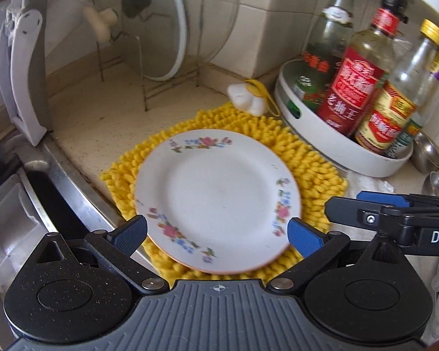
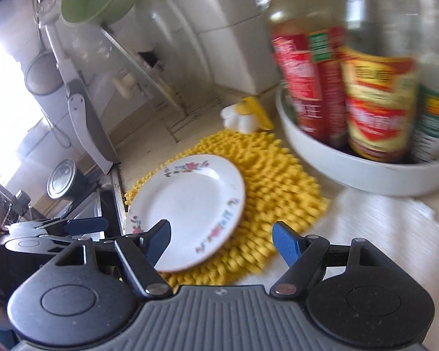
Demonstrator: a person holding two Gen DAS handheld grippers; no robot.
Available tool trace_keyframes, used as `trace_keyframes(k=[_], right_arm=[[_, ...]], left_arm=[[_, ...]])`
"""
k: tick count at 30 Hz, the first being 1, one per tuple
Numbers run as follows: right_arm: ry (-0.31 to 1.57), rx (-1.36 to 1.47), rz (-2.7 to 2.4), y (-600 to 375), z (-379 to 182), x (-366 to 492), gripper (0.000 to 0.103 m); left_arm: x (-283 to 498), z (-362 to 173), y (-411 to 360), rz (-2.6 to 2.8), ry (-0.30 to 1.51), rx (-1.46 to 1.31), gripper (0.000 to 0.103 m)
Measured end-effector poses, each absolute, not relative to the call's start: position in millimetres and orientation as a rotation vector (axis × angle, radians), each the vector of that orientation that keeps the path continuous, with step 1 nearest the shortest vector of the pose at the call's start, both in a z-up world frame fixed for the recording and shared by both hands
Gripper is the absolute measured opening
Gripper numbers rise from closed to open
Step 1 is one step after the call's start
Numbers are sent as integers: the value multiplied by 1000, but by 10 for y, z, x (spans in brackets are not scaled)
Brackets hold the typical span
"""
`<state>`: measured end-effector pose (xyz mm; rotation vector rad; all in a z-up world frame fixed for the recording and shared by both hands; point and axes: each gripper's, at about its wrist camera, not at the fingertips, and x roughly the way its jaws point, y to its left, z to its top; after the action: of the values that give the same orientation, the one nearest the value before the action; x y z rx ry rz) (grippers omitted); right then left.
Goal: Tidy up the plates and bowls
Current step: 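Move both grippers to the multicolour-flower plate on the yellow mat, then grasp the multicolour-flower plate rim with both grippers and lift it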
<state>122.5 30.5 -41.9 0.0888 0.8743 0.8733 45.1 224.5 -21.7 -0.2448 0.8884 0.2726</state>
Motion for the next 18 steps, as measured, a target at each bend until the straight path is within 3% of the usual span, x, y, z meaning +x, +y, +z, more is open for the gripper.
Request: trace_keyframes(k=[18], right_arm=[[1058, 175, 902, 832, -815, 1672, 75]], left_arm=[[856, -584, 2766, 151, 965, -255, 102]])
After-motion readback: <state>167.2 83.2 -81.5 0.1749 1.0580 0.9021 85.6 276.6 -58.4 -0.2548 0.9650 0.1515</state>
